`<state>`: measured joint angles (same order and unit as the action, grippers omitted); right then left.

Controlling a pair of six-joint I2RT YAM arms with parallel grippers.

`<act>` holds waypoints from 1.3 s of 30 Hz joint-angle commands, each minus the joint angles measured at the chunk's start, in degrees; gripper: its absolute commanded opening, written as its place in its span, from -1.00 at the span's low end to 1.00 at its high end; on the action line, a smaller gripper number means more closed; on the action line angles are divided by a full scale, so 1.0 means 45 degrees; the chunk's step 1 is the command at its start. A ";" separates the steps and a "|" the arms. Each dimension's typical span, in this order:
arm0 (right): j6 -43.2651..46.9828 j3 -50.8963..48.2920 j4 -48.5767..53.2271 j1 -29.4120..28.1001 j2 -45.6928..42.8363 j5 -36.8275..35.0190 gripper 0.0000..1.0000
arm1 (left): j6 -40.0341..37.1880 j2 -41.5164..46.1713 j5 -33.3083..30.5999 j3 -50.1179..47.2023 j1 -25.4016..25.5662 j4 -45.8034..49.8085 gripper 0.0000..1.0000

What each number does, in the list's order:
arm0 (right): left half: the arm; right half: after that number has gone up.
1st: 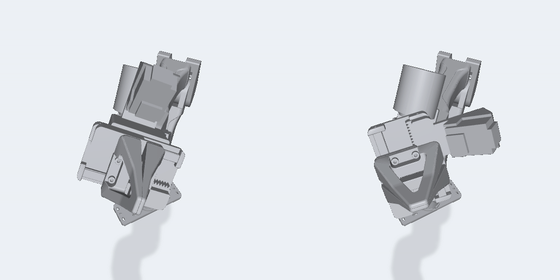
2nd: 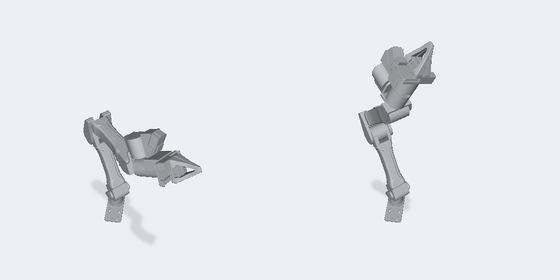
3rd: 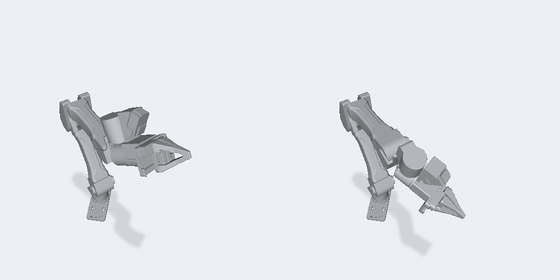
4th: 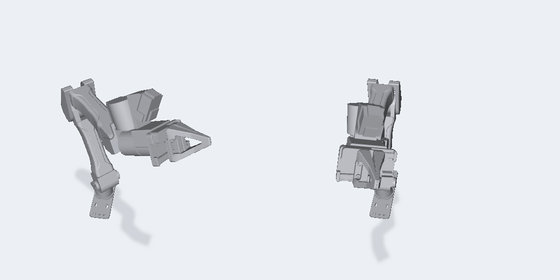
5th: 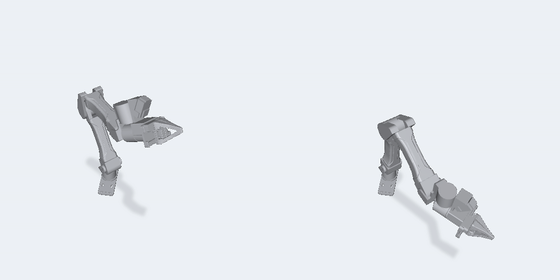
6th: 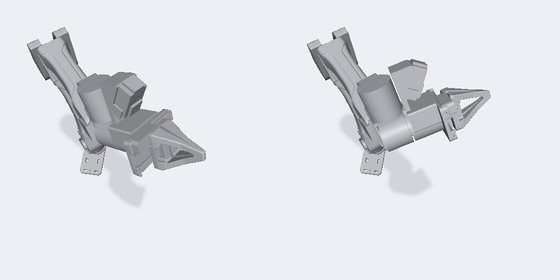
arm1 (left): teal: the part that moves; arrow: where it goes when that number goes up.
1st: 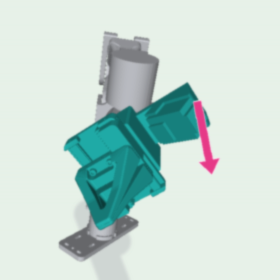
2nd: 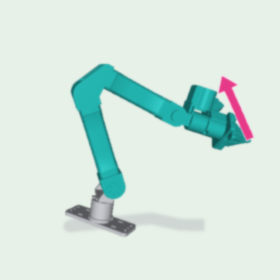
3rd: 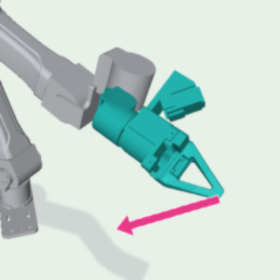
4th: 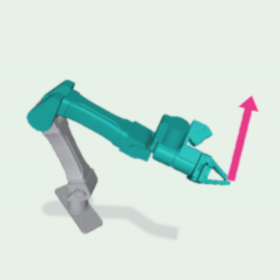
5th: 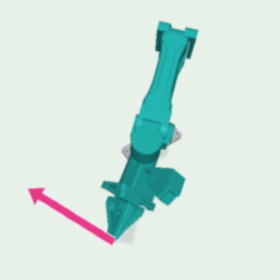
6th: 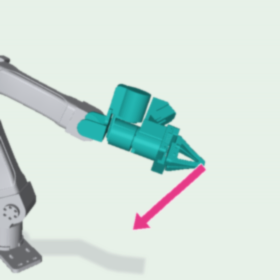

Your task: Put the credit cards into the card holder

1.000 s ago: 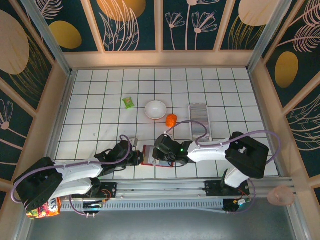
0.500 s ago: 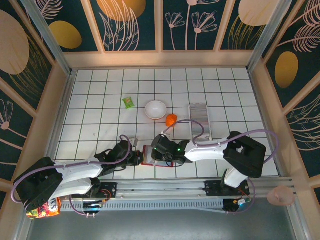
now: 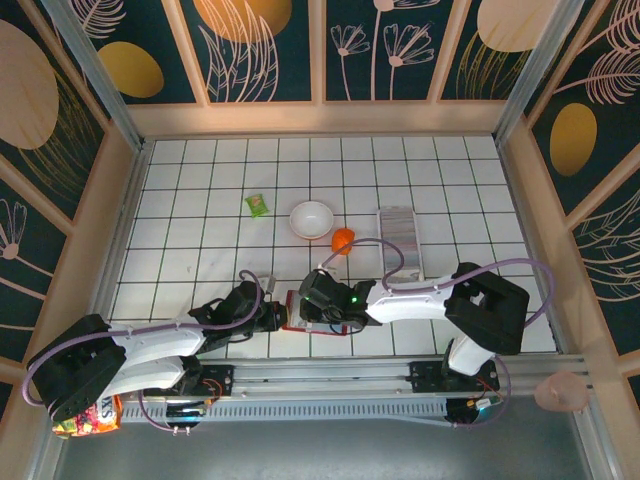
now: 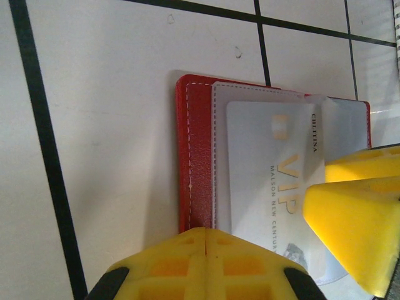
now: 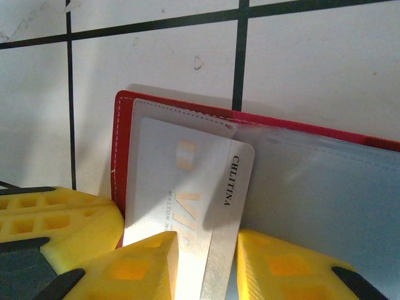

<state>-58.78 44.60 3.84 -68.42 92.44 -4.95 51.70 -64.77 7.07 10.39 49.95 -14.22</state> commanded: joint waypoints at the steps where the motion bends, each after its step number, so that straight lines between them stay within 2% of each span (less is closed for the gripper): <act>1: 0.0124 0.0126 0.0674 -0.0166 -0.0329 -0.0593 -0.38 | 0.0138 -0.0001 -0.0028 -0.0337 0.0071 0.0464 -1.00; 7: 0.0011 -0.0267 0.0988 -0.0181 -0.0816 -0.0903 -0.36 | 0.0104 -0.0040 -0.0038 -0.0288 0.0071 0.0480 -1.00; 9: 0.0034 -0.0273 0.1138 -0.0202 -0.0837 -0.1006 -0.51 | 0.0099 -0.0078 -0.0019 -0.0240 0.0071 0.0465 -1.00; 12: 0.0016 -0.0262 0.1373 -0.0205 -0.0776 -0.1191 -0.88 | 0.0126 -0.0146 0.0011 -0.0268 0.0071 0.0387 -1.00; 14: 0.0016 -0.0274 0.1445 -0.0214 -0.0709 -0.1224 -1.00 | 0.0123 -0.0195 0.0019 -0.0244 0.0070 0.0358 -1.00; 29: 0.0230 0.0493 0.1113 -0.0483 0.0728 -0.0990 -1.00 | 0.0272 -0.0059 0.0123 -0.0502 0.0071 0.0142 -1.00; 39: 0.0195 0.0822 0.0908 -0.0657 0.0713 -0.1350 -1.00 | 0.0492 0.0269 0.0201 -0.0783 0.0070 0.0025 -1.00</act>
<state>-57.89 47.20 9.08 -70.26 95.09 -9.50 52.99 -63.83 7.07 8.58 49.93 -16.53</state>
